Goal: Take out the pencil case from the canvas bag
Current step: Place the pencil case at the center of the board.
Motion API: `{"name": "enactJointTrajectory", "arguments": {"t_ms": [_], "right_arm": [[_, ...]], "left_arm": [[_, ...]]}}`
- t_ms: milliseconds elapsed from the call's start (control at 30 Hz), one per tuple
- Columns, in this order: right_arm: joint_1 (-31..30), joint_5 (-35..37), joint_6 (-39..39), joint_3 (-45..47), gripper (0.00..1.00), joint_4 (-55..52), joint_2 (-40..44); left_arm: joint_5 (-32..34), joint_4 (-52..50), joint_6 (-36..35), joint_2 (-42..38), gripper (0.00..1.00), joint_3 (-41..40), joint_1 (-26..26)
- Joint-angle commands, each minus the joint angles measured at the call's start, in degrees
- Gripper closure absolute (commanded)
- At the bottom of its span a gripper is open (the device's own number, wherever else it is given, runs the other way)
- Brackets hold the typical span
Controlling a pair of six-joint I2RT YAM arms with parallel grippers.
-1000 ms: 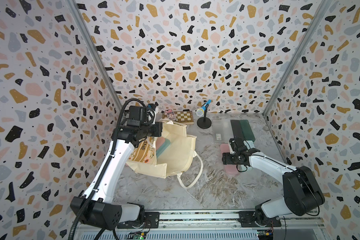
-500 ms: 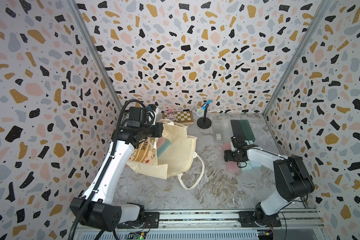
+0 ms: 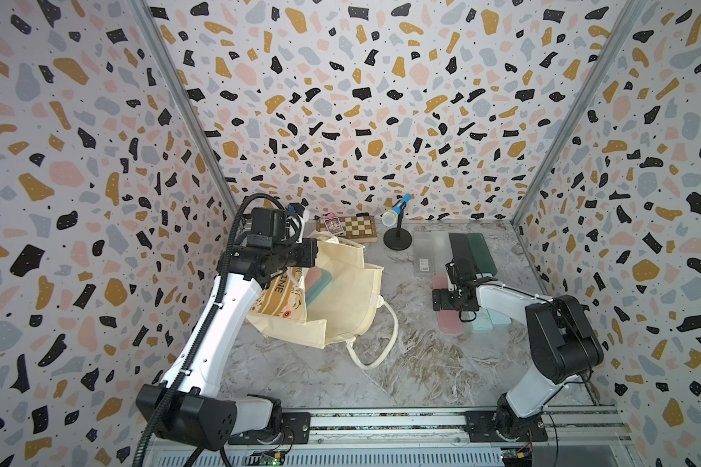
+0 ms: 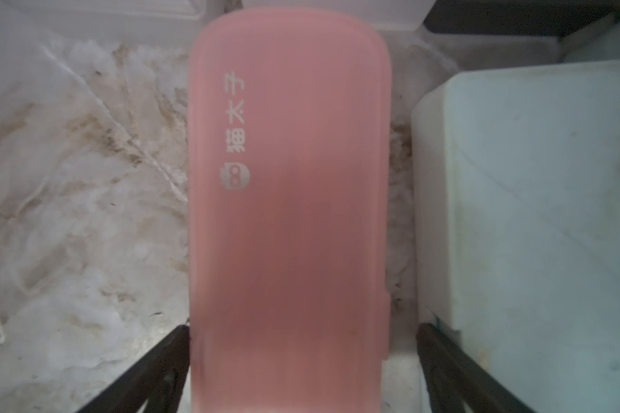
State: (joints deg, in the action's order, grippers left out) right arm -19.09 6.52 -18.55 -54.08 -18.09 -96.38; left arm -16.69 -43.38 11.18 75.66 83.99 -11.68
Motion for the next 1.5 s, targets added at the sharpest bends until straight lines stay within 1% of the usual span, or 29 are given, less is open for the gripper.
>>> {"name": "enactJointTrajectory", "arguments": {"t_ms": [0,100,400,633,767,1033,1200,1300,1467], "right_arm": [[-1.38,3.3,0.05,-2.15,0.05,-2.33,1.74],[-1.73,4.82,-0.42,-2.37,0.1,-2.89,1.37],[-3.18,8.43,-1.4,-2.63,0.11,-3.23,2.97],[-3.86,10.05,-1.94,-3.57,0.25,-3.88,2.26],[-3.85,11.34,-2.28,-3.6,0.3,-4.35,1.9],[-3.85,12.17,-2.58,-3.68,0.31,-4.87,1.75],[-4.07,6.95,-1.12,-2.37,0.29,-1.0,4.19],[-4.19,4.51,-0.68,-2.24,0.28,-0.04,3.82],[-4.55,9.14,-1.06,-3.28,0.29,-2.82,1.19]], "left_arm": [[-2.14,3.74,0.07,-0.61,1.0,0.15,0.04],[-2.12,3.74,0.07,-0.69,1.0,0.04,-0.01],[-2.3,3.81,0.15,-0.67,1.0,0.04,0.07],[-2.3,3.74,0.12,-0.71,1.0,-0.05,-0.01],[-2.38,3.74,0.14,-0.68,1.0,-0.04,-0.01],[-2.42,3.74,0.16,-0.53,1.0,-0.05,0.05],[-2.54,3.67,0.14,-0.56,1.0,0.06,-0.01],[-2.65,3.74,0.16,-0.58,1.0,0.04,0.05],[-2.74,3.74,0.17,-0.42,1.0,0.09,-0.01]]}}
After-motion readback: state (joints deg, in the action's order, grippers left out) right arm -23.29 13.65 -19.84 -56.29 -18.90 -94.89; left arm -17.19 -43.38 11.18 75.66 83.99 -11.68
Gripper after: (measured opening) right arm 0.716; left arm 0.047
